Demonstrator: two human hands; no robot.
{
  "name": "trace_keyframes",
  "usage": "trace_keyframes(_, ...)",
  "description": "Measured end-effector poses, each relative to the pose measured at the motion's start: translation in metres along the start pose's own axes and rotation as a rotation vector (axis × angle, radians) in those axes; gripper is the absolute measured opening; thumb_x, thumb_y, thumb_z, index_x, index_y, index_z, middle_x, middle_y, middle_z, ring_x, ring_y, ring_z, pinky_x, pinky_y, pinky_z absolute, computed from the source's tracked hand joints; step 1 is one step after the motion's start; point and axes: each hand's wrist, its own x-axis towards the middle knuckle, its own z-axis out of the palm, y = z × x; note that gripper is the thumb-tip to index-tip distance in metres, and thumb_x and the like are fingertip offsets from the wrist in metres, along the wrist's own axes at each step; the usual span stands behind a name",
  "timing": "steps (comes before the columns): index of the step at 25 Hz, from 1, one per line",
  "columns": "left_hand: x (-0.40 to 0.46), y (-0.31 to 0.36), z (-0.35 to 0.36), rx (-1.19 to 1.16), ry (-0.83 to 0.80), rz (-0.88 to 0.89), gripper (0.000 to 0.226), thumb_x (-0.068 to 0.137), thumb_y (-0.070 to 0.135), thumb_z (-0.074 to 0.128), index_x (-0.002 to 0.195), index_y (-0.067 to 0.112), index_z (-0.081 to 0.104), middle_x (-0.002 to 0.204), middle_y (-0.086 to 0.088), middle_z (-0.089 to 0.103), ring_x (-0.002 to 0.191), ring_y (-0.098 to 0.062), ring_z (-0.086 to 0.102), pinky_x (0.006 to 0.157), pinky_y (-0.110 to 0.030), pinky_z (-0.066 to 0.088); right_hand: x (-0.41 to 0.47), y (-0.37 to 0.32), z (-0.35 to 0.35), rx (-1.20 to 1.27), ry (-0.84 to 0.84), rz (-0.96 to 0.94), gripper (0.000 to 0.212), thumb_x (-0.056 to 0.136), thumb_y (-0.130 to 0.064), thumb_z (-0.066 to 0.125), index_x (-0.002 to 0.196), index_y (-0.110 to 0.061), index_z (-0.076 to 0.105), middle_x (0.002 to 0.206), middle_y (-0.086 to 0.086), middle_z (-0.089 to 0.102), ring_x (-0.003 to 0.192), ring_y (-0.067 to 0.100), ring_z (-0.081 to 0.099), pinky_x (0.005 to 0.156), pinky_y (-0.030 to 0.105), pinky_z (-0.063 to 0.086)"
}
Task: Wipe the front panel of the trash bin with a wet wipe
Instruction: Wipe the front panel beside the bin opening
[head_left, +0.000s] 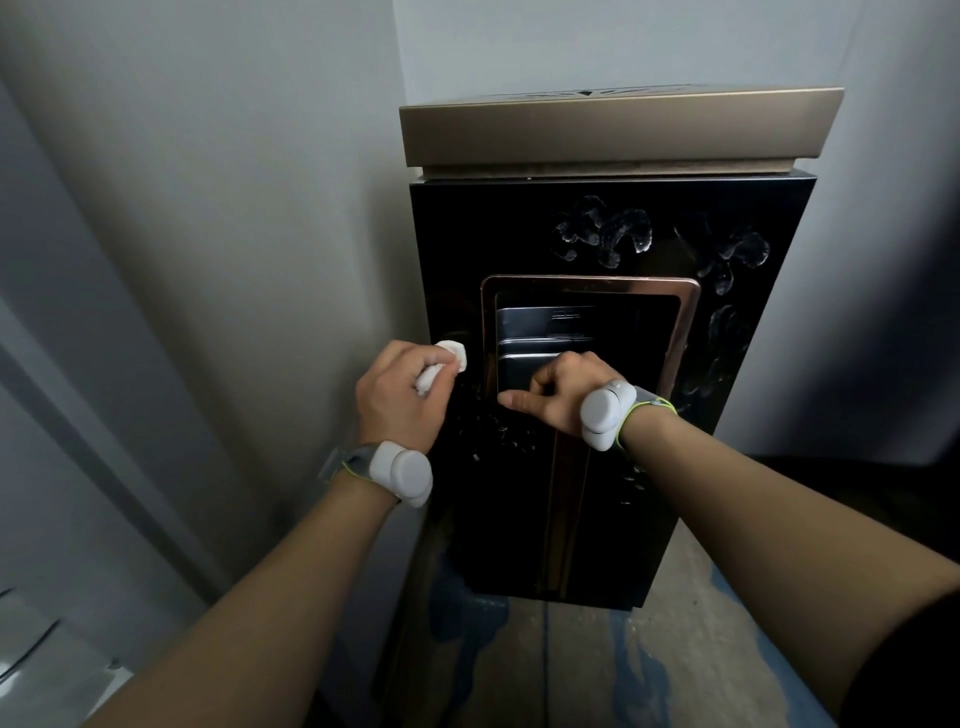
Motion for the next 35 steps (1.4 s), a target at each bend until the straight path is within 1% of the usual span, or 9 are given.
trace_keyframes(3, -0.002, 0.005, 0.010, -0.008, -0.036, 0.054, 0.005, 0.079, 0.012, 0.079, 0.084, 0.014, 0.077, 0.086, 0.001, 0.068, 0.078, -0.004, 0.059, 0.073, 0.001, 0.036, -0.001, -0.001, -0.001, 0.002, 0.001, 0.000, 0.059, 0.077, -0.078, 0.059, 0.067, -0.020, 0.070, 0.052, -0.005, 0.058, 0.064, 0.011, 0.061, 0.065, 0.027, 0.054)
trace_keyframes(7, -0.004, 0.005, 0.018, -0.016, -0.070, 0.073, 0.006, 0.081, 0.015, 0.078, 0.087, 0.018, 0.077, 0.088, 0.004, 0.068, 0.079, 0.000, 0.057, 0.072, 0.002, 0.036, 0.000, -0.002, -0.001, 0.000, -0.004, 0.009, 0.059, 0.076, -0.080, 0.058, 0.066, -0.022, 0.070, 0.052, -0.006, 0.058, 0.064, 0.010, 0.061, 0.063, 0.024, 0.052)
trace_keyframes(14, -0.004, 0.000, 0.021, 0.038, -0.083, 0.057, 0.009, 0.080, 0.013, 0.076, 0.082, 0.022, 0.077, 0.085, 0.004, 0.068, 0.076, -0.007, 0.060, 0.071, 0.003, 0.035, 0.002, 0.000, 0.002, -0.004, 0.011, 0.009, 0.060, 0.076, -0.080, 0.058, 0.066, -0.022, 0.069, 0.050, -0.006, 0.058, 0.062, 0.009, 0.060, 0.061, 0.024, 0.051)
trace_keyframes(19, -0.005, 0.001, 0.017, 0.074, -0.095, 0.030, 0.008, 0.079, 0.012, 0.077, 0.079, 0.020, 0.077, 0.084, 0.002, 0.069, 0.074, -0.014, 0.065, 0.069, -0.007, 0.038, 0.002, 0.002, 0.003, -0.001, 0.018, -0.006, 0.059, 0.076, -0.080, 0.057, 0.064, -0.023, 0.069, 0.048, -0.007, 0.056, 0.061, 0.008, 0.059, 0.062, 0.024, 0.051)
trace_keyframes(24, -0.004, 0.002, 0.010, 0.101, -0.119, 0.007, 0.004, 0.081, 0.013, 0.077, 0.081, 0.017, 0.078, 0.086, 0.001, 0.069, 0.078, -0.017, 0.066, 0.069, -0.015, 0.044, 0.002, 0.004, 0.004, 0.027, 0.020, 0.005, 0.058, 0.074, -0.082, 0.057, 0.062, -0.026, 0.068, 0.045, -0.009, 0.055, 0.060, 0.004, 0.058, 0.056, 0.020, 0.042)
trace_keyframes(31, -0.003, 0.002, 0.002, 0.108, -0.113, -0.046, 0.004, 0.082, 0.012, 0.075, 0.083, 0.016, 0.078, 0.090, 0.000, 0.071, 0.082, -0.018, 0.066, 0.072, -0.008, 0.036, 0.004, 0.006, 0.007, 0.014, 0.024, 0.008, 0.060, 0.072, -0.084, 0.056, 0.063, -0.026, 0.068, 0.048, -0.008, 0.057, 0.060, 0.005, 0.059, 0.055, 0.021, 0.044)
trace_keyframes(35, -0.003, -0.003, -0.002, 0.109, -0.106, -0.063, 0.005, 0.083, 0.013, 0.074, 0.083, 0.017, 0.077, 0.091, 0.001, 0.071, 0.083, -0.015, 0.065, 0.072, -0.007, 0.035, 0.004, 0.007, 0.007, 0.040, 0.022, 0.009, 0.059, 0.071, -0.085, 0.055, 0.061, -0.028, 0.068, 0.044, -0.009, 0.056, 0.059, 0.004, 0.058, 0.053, 0.019, 0.039)
